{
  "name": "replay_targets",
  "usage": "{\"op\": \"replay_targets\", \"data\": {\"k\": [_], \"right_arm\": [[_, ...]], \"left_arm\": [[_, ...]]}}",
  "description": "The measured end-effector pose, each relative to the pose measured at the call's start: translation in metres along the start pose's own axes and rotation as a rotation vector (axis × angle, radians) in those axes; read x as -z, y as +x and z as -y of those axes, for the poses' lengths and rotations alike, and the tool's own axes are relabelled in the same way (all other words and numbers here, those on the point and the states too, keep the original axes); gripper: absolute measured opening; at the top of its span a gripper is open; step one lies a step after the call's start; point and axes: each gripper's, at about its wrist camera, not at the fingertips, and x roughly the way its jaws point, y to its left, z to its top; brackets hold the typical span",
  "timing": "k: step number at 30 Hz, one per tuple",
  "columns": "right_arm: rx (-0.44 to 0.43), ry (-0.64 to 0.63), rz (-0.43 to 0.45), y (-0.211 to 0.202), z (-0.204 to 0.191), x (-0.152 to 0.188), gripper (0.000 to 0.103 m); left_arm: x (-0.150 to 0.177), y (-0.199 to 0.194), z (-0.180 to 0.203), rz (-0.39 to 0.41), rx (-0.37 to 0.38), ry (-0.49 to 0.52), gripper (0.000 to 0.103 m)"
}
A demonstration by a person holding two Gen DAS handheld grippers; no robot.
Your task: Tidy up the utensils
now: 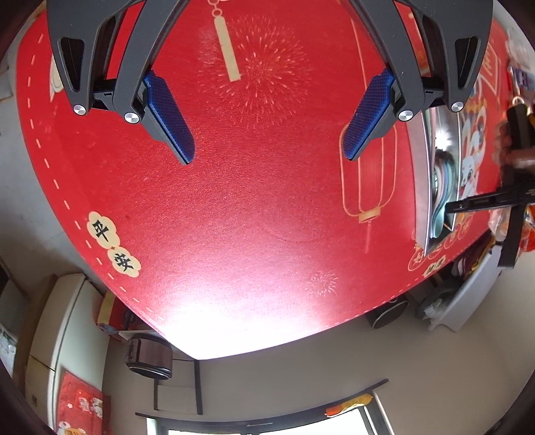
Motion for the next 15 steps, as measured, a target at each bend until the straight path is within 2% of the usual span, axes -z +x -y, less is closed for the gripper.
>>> {"op": "replay_targets", "data": {"k": [2, 5, 8, 10, 15], "right_arm": [[0.000, -0.002, 0.008, -0.004, -0.002, 0.000, 0.087], [0.009, -0.008, 0.029, -0.014, -0.008, -0.002, 0.087], [0.017, -0.016, 0.065, -0.028, -0.017, -0.007, 0.087], [0.019, -0.028, 0.086, -0.040, -0.024, -0.009, 0.087], [0.049, -0.099, 0.154, -0.077, -0.047, -0.015, 0.087]], "left_arm": [[0.002, -0.010, 0.001, 0.021, 0.004, 0.004, 0.019], [0.006, -0.031, 0.003, 0.060, 0.017, 0.005, 0.027], [0.013, -0.058, 0.007, 0.112, 0.024, 0.017, 0.040], [0.018, -0.078, 0.008, 0.146, 0.026, 0.024, 0.058], [0.034, -0.134, 0.003, 0.242, 0.039, 0.014, 0.085]]}}
